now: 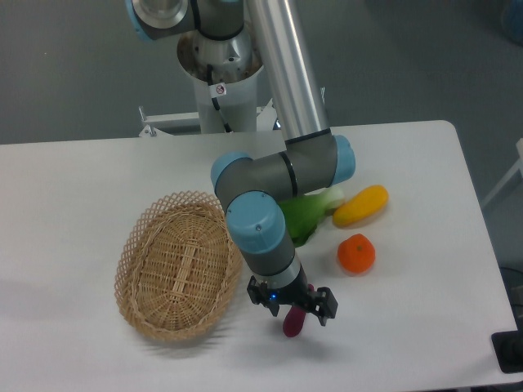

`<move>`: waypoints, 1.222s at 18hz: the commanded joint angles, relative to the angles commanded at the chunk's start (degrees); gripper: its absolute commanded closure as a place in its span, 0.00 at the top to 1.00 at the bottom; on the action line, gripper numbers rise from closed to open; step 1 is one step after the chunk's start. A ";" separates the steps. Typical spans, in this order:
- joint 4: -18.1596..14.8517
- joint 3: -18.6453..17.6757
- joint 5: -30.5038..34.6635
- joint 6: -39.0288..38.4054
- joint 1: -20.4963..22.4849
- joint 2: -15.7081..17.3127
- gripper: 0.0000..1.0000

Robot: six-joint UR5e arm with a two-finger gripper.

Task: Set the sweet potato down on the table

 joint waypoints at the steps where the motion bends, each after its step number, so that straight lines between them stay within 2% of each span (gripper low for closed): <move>1: 0.00 0.26 0.00 -0.08 0.44 0.61 1.00; 3: -0.26 1.31 0.00 0.35 1.67 1.67 1.00; 6: -0.53 3.34 0.00 7.36 3.95 2.99 1.00; 9: -1.49 3.34 -0.79 9.58 7.72 5.53 1.00; 12: -7.01 3.34 -0.97 13.61 10.89 7.82 1.00; 14: -10.88 3.34 -1.06 20.71 12.56 9.49 1.00; 16: -14.05 3.34 -1.75 26.96 14.32 11.16 1.00; 20: -20.37 3.34 -6.67 33.21 18.54 14.76 1.00; 22: -22.58 3.34 -6.94 36.73 19.51 15.12 1.00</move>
